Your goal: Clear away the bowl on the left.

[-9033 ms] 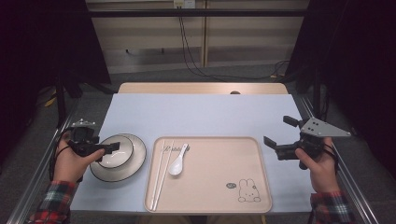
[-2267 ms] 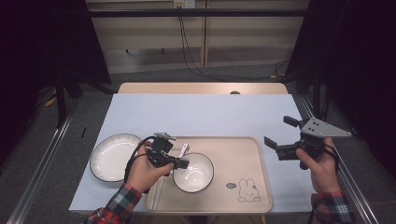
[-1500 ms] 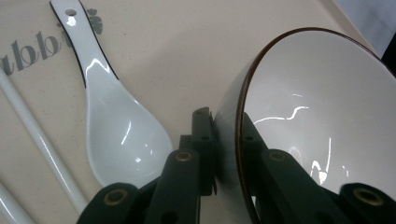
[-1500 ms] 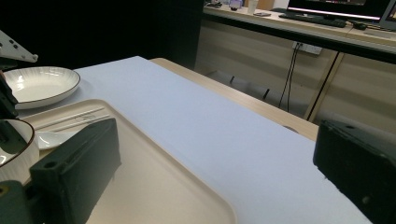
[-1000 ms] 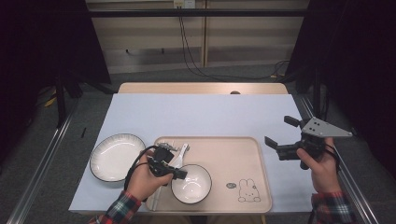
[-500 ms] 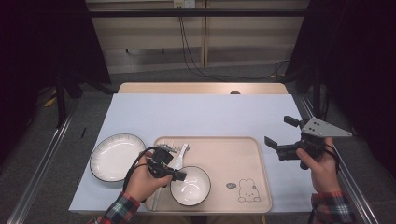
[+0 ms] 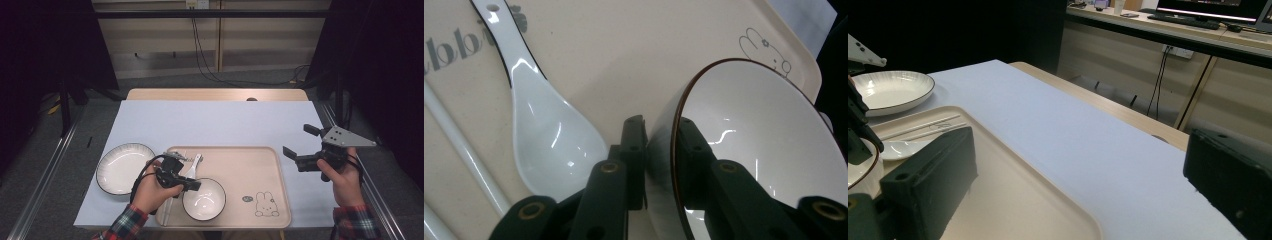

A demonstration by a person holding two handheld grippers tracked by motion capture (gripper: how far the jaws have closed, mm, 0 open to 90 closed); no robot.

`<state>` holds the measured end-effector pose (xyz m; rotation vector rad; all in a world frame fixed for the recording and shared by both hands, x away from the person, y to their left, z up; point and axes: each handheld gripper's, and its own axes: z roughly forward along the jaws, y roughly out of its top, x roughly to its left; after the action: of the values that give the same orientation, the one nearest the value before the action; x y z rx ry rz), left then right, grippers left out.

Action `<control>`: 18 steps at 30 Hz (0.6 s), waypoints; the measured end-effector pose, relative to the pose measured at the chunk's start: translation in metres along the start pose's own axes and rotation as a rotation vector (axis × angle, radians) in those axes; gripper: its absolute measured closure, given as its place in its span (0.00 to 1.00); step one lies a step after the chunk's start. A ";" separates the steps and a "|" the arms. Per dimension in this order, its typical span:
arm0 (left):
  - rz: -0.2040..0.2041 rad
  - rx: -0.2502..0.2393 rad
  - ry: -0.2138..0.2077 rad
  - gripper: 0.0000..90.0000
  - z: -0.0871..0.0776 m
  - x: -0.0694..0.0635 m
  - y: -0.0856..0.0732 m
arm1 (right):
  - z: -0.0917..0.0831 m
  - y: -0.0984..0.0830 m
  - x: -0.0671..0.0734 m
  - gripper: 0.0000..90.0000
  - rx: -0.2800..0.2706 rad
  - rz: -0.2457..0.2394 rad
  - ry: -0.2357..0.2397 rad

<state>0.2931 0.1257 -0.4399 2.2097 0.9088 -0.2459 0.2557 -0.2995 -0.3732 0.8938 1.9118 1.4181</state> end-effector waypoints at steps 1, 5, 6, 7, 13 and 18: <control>0.004 -0.008 -0.001 0.82 -0.001 0.000 0.001 | 0.000 0.000 0.000 0.00 0.000 0.000 0.000; -0.003 -0.020 0.013 0.72 -0.006 0.002 0.003 | 0.000 0.000 0.000 0.00 0.001 0.000 0.002; -0.003 -0.020 0.013 0.69 -0.006 0.002 0.003 | 0.000 0.000 0.000 0.00 0.001 0.000 0.002; 0.001 -0.023 0.021 0.64 -0.008 0.003 0.004 | -0.001 0.000 0.000 0.00 0.001 0.000 0.001; -0.031 -0.119 0.039 0.47 -0.021 0.007 0.008 | -0.001 0.000 -0.001 0.00 0.000 0.000 0.000; -0.033 -0.165 0.059 0.37 -0.030 0.012 0.010 | 0.000 0.000 0.000 0.00 0.000 -0.002 0.001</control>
<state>0.3054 0.1482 -0.4177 2.0610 0.9631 -0.1166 0.2556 -0.2998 -0.3733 0.8917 1.9134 1.4176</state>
